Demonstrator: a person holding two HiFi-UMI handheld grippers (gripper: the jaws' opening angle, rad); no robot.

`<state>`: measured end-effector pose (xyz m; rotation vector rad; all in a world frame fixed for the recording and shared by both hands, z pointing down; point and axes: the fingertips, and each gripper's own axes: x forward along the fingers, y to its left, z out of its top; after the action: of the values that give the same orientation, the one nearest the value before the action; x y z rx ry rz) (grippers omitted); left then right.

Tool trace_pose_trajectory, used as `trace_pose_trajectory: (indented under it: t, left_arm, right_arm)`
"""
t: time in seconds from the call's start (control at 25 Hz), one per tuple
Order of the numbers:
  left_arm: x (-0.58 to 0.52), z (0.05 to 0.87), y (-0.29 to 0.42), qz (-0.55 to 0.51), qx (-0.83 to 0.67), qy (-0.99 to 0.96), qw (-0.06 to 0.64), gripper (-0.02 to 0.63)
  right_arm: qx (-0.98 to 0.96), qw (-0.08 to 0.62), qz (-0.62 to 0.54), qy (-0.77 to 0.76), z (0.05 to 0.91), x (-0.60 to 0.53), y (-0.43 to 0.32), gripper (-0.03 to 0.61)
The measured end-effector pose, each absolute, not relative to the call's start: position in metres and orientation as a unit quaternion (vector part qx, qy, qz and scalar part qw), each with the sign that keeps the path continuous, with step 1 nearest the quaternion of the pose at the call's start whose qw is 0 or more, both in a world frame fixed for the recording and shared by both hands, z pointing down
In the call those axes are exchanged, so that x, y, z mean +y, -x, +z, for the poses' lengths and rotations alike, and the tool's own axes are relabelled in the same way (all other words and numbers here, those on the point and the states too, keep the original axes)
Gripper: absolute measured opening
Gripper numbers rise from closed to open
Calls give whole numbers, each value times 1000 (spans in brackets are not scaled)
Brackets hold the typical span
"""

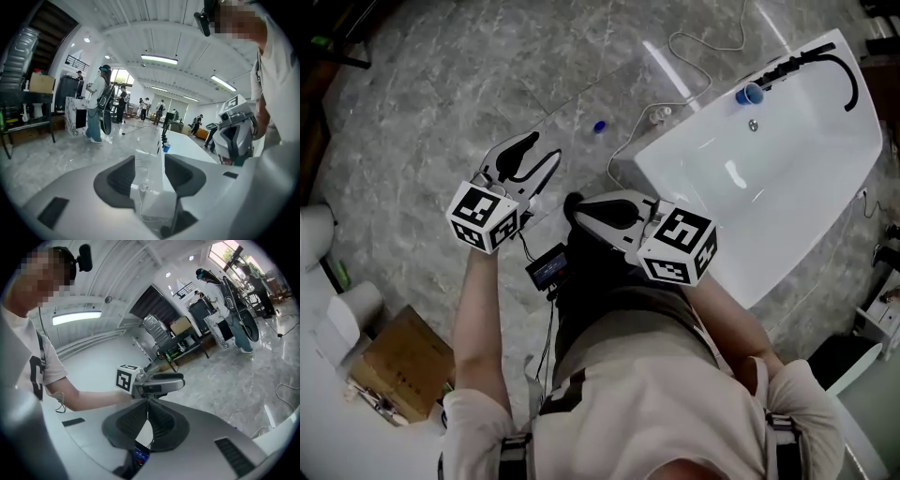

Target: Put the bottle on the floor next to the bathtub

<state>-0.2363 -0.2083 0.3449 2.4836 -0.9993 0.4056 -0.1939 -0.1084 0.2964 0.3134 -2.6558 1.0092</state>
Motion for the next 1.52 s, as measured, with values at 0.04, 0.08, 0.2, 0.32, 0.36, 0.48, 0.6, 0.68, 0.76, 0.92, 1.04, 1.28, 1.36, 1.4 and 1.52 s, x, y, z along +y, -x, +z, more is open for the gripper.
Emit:
trace_pose_trajectory:
  t: [0.04,0.08,0.2,0.32,0.36,0.48,0.6,0.68,0.76,0.92,1.04,1.28,1.36,1.4,1.52]
  left_arm:
    - [-205,340,241,147,-367,-893,213,240]
    - [-202,337,246,150,-373,-891,211,224]
    - [-189,325,256,152,-392,-882,213,125]
    - [-177,314,263,123,-426,-867,229,60]
    - [-172,311,266,105,-435,-862,239,57]
    - [-160,301,273,60,-449,-855,252,57]
    - [-153,285,279,48,-458,-858,229,55]
    - [-148,273,276,55,-460,-858,222,55]
    - [-142,259,267,66,-462,-858,214,55]
    - [-136,225,244,68,-465,-864,182,55]
    - [-137,204,227,83,-449,-878,141,55]
    - [-130,177,205,107,-436,-889,86,55]
    - [-128,169,202,106,-445,-886,77,55]
    - [-125,166,200,106,-450,-884,72,55]
    - [-111,158,193,105,-460,-880,59,55]
  right_arm:
    - [-922,143,344,-108,292,-107,195,28]
    - [-923,145,339,-107,288,-104,197,28]
    - [-925,150,333,-100,281,-96,199,29]
    - [-921,159,342,-92,280,-88,200,29]
    - [-922,161,342,-89,279,-86,201,29]
    - [-929,160,324,-78,270,-85,205,28]
    - [-941,170,283,-69,262,-87,206,28]
    - [-945,172,268,-78,255,-91,203,28]
    - [-943,166,271,-100,247,-99,196,28]
    - [-944,137,271,-128,226,-108,179,28]
    - [-949,116,255,-142,212,-115,165,28]
    - [-952,109,245,-151,204,-113,147,28]
    - [-953,109,242,-147,201,-109,143,28]
    - [-953,109,241,-145,200,-106,142,28]
    - [-957,107,234,-132,193,-92,135,28]
